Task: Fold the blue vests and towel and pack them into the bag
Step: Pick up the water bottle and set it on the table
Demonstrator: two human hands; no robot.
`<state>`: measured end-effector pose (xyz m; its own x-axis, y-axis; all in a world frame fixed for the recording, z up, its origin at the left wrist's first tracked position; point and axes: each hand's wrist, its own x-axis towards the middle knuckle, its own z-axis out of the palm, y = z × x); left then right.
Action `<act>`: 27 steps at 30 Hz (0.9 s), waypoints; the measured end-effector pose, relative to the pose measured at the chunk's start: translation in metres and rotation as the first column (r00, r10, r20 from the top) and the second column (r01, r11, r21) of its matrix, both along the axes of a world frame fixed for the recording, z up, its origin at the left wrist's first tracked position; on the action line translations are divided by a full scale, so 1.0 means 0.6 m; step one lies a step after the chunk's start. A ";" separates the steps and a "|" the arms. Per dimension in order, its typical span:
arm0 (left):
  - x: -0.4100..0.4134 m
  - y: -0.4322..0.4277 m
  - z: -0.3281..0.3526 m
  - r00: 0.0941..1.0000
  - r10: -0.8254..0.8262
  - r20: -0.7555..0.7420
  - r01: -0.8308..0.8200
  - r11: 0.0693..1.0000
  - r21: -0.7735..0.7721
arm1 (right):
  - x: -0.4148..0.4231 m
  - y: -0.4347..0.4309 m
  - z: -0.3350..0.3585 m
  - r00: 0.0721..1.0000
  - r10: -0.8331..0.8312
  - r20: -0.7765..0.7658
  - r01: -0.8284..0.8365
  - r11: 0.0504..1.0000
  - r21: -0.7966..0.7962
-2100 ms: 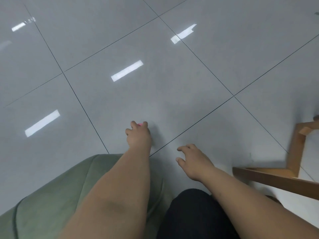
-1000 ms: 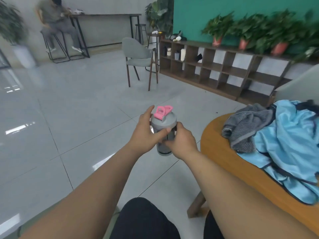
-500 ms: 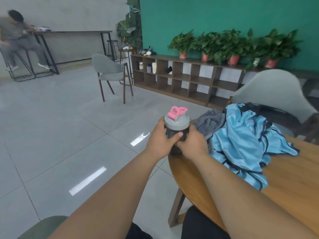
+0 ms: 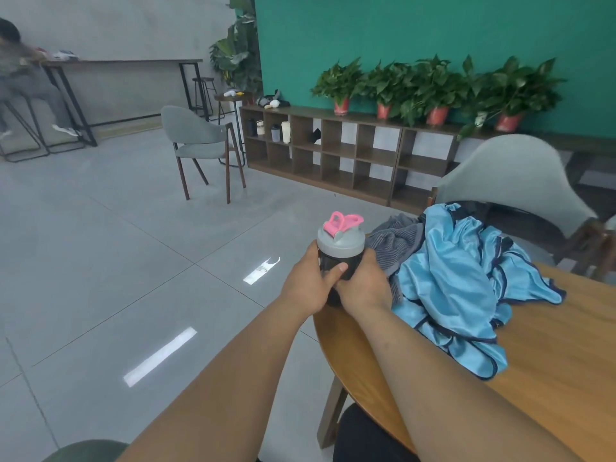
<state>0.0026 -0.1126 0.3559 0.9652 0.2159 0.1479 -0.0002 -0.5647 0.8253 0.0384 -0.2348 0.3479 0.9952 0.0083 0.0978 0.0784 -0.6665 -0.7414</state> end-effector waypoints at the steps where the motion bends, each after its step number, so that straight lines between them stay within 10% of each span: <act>1: 0.000 0.002 -0.002 1.000 -0.001 0.001 0.001 1.000 0.008 | -0.001 -0.002 0.002 1.000 0.011 -0.007 -0.011 1.000 -0.003; 17: -0.089 -0.006 -0.010 0.980 0.143 0.136 -0.167 0.969 0.182 | -0.103 -0.051 0.022 0.999 -0.050 -0.003 0.048 0.981 -0.190; 27: -0.126 -0.093 -0.020 0.939 -0.241 0.244 0.177 0.950 0.256 | -0.218 -0.173 0.021 0.969 -0.242 0.038 0.244 0.938 -0.245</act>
